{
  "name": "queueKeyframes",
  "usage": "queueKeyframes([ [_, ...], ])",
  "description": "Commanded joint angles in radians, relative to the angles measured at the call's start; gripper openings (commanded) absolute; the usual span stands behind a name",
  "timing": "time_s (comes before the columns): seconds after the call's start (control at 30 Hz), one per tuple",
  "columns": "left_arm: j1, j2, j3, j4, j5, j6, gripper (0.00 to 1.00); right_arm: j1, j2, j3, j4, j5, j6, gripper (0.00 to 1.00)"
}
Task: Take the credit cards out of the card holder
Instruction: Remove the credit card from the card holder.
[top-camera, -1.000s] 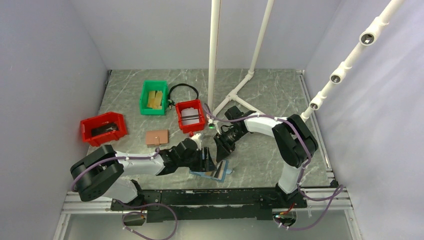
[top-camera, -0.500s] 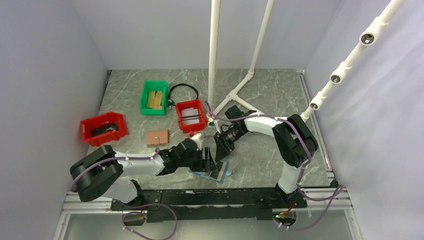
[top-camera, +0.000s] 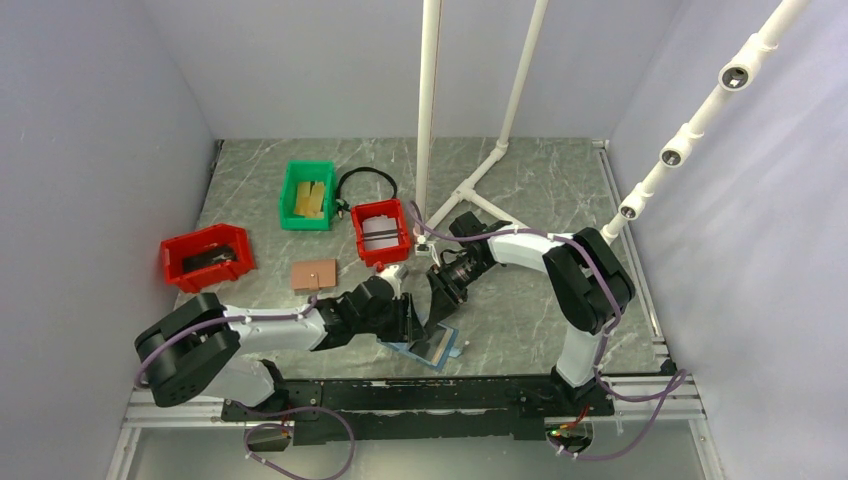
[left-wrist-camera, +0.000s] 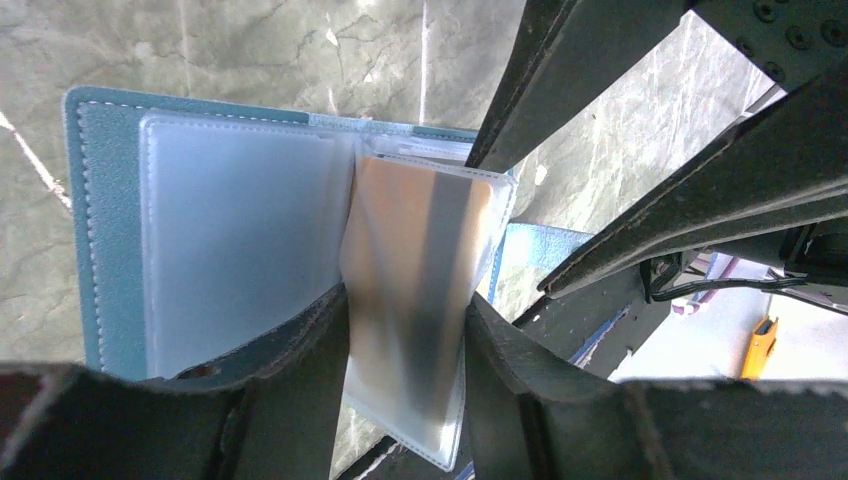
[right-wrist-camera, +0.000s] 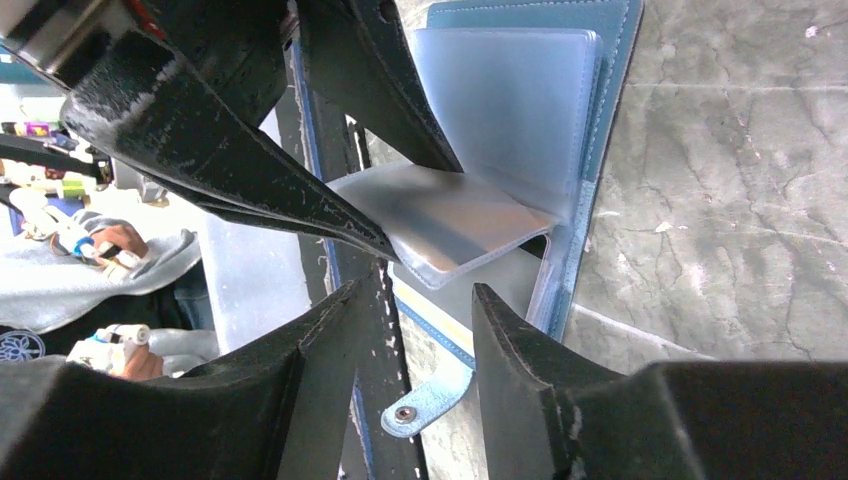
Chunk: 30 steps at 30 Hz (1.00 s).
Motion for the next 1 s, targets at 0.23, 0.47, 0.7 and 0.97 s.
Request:
queueKeyframes([
  [0.23,0.0,-0.065,0.011,-0.088,-0.078,-0.006,0.44,-0.006,0.005,0.02,0.02,0.075,0.018,0.49],
  [0.47,0.002,-0.082,-0.004,-0.079,-0.084,-0.026,0.34,-0.004,0.01,0.018,0.026,0.1,0.026,0.48],
  [0.7,0.013,-0.124,-0.025,-0.067,-0.079,-0.037,0.33,-0.002,0.008,0.017,0.026,0.104,0.026,0.48],
  [0.97,0.034,-0.145,-0.065,-0.01,-0.061,-0.057,0.0,-0.002,0.001,0.017,0.023,0.086,0.022,0.47],
])
